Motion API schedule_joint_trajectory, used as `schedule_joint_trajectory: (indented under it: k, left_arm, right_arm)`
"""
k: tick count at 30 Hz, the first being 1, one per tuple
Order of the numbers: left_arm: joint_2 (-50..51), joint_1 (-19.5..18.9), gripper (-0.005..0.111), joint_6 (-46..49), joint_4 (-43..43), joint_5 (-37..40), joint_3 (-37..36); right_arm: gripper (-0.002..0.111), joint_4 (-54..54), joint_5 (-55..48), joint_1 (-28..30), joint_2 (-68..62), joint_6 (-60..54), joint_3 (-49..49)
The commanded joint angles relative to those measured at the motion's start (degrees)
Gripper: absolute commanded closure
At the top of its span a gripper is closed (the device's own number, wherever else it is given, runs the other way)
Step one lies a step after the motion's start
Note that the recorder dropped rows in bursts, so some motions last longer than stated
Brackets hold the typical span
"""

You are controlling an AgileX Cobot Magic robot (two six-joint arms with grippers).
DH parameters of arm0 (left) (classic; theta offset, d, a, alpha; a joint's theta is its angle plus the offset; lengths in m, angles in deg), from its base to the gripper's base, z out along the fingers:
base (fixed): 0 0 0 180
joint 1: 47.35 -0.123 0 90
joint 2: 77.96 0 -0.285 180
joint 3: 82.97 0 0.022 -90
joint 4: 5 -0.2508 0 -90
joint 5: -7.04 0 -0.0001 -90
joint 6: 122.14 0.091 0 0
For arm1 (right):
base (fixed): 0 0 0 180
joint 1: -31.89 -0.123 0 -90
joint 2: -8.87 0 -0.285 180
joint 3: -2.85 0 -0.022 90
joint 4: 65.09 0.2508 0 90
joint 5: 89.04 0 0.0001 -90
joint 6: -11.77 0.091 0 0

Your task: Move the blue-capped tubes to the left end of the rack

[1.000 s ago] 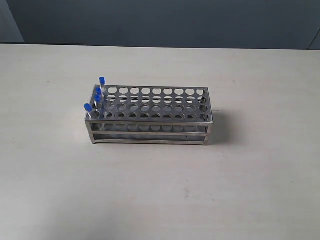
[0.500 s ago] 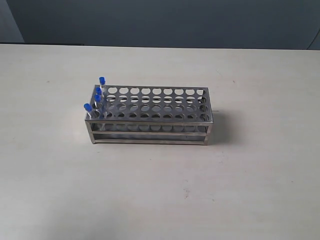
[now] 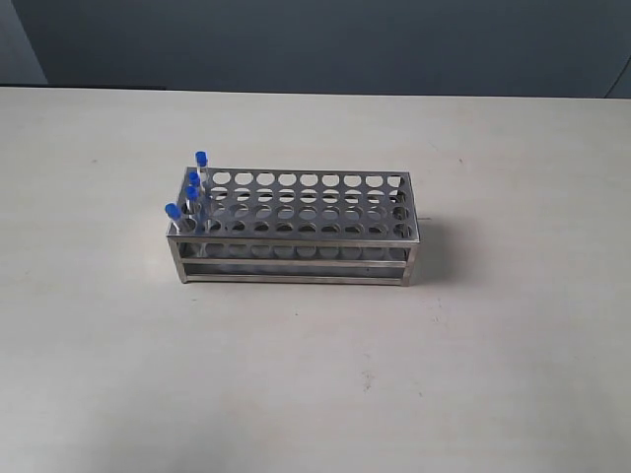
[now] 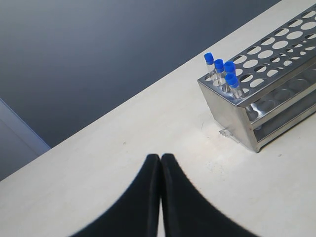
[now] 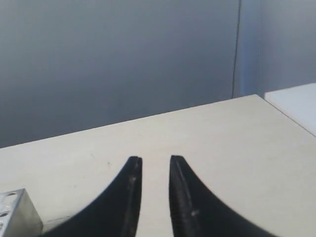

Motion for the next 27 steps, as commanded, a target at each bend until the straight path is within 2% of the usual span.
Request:
schedule_joint_trajectory:
  k: [1, 5, 27]
  left_arm:
    - [0.2, 0.22, 0.106, -0.28, 0.94, -0.29, 0.3]
    - [0.2, 0.22, 0.106, -0.28, 0.94, -0.29, 0.3]
    - [0.2, 0.22, 0.106, -0.28, 0.94, -0.29, 0.3]
  right_arm:
    - [0.088, 0.67, 1.65, 2.48, 9.17, -1.48, 7.54]
    - [0.088, 2.08, 1.65, 2.48, 12.42, -1.45, 11.73]
    - [0.088, 2.08, -0.1, 2.48, 12.42, -1.45, 11.73]
